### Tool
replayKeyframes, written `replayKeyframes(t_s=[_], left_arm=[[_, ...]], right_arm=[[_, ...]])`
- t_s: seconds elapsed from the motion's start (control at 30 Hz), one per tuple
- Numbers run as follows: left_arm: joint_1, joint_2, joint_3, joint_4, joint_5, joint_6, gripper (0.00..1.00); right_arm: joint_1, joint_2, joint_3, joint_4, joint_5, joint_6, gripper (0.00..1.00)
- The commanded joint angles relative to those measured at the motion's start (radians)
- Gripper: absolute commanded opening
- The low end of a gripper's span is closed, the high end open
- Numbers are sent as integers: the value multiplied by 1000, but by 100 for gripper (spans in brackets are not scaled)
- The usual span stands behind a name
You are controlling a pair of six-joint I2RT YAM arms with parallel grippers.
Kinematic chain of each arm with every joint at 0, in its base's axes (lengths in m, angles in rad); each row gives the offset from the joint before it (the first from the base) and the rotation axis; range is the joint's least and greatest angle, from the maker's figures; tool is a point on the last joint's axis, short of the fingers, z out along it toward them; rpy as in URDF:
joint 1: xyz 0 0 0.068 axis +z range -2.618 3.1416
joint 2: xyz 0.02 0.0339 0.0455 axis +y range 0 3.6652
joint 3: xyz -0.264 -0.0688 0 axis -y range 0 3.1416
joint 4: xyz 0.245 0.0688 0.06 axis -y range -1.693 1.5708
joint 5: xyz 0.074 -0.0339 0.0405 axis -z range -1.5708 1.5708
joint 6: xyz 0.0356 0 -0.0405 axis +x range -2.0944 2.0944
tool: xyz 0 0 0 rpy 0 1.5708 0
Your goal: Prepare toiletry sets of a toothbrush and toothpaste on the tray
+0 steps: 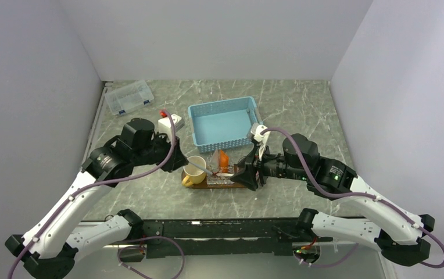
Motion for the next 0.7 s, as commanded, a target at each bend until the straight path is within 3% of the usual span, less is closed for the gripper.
replayKeyframes(t_s=[0.0, 0.27, 0.67], left_arm=[[-2, 9, -11, 81, -51, -32, 0], [-34, 25, -22, 110, -94, -60, 0], [-204, 66, 44, 42, -295, -79, 0]], right_arm=[[-1, -19, -16, 36, 18, 16, 56], [-2, -25, -41, 49, 13, 16, 56], [-3, -35, -66, 61, 5, 23, 55]])
